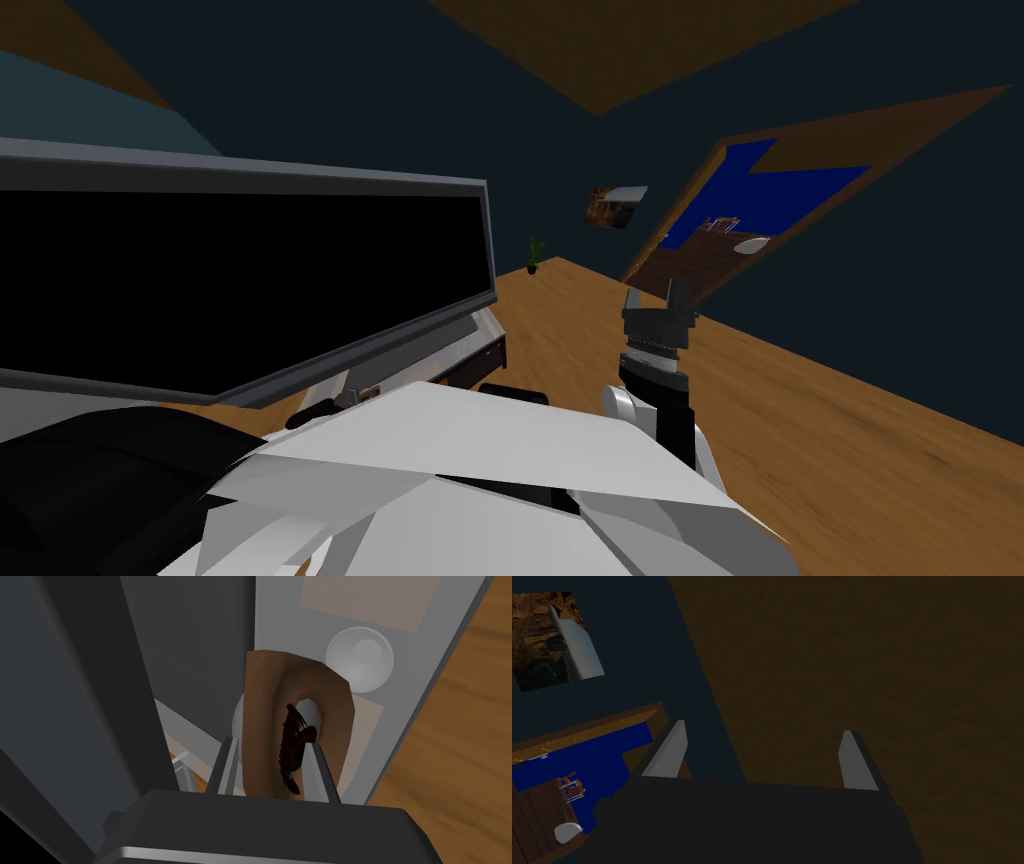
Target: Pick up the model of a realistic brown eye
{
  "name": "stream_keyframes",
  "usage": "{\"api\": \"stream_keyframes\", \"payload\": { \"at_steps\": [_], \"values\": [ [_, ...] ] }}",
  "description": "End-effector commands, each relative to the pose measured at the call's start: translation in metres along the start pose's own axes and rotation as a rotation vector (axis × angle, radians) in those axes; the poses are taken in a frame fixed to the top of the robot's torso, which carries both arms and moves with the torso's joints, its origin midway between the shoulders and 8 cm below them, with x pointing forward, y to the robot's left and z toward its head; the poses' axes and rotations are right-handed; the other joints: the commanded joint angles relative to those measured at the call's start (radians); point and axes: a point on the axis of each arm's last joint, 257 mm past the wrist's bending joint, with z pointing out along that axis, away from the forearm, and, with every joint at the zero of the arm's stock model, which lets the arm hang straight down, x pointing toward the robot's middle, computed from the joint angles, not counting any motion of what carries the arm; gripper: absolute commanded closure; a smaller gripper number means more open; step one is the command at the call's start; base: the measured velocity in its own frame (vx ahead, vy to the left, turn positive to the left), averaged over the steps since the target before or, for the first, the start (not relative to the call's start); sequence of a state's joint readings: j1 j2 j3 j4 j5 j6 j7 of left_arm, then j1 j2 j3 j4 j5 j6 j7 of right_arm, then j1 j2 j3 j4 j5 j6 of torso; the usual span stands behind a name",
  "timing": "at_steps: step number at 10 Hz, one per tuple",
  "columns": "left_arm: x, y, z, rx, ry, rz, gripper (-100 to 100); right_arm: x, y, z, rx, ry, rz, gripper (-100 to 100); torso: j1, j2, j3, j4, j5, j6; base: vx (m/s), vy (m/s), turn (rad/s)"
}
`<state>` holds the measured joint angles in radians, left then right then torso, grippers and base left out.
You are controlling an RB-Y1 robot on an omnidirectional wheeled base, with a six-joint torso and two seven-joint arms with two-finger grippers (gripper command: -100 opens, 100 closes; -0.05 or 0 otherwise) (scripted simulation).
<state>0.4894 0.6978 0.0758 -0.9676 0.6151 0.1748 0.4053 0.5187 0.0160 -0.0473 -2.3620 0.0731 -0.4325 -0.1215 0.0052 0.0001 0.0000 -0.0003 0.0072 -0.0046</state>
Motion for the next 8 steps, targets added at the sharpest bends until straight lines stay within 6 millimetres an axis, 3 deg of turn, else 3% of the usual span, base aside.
{"api": "stream_keyframes", "payload": {
  "at_steps": [1,4,8],
  "values": [
    [0.008,-0.004,-0.001,0.003,0.011,0.032,100,0.0,0.0,0.0,0.0,0.0,0.0,0,0.0,0.0,0.0,0.0,0.0,0.0,0.021,0.008,0.105],
    [0.031,-0.021,-0.003,0.014,0.04,0.051,100,0.0,0.0,0.0,0.0,0.0,0.0,0,-0.001,0.0,0.0,0.0,-0.001,0.001,0.022,0.011,0.159],
    [0.043,-0.032,-0.006,0.027,0.058,0.114,100,0.0,0.0,0.0,0.0,0.0,0.0,0,-0.002,0.001,0.001,0.0,-0.002,0.0,0.016,0.005,0.098]
  ]
}}
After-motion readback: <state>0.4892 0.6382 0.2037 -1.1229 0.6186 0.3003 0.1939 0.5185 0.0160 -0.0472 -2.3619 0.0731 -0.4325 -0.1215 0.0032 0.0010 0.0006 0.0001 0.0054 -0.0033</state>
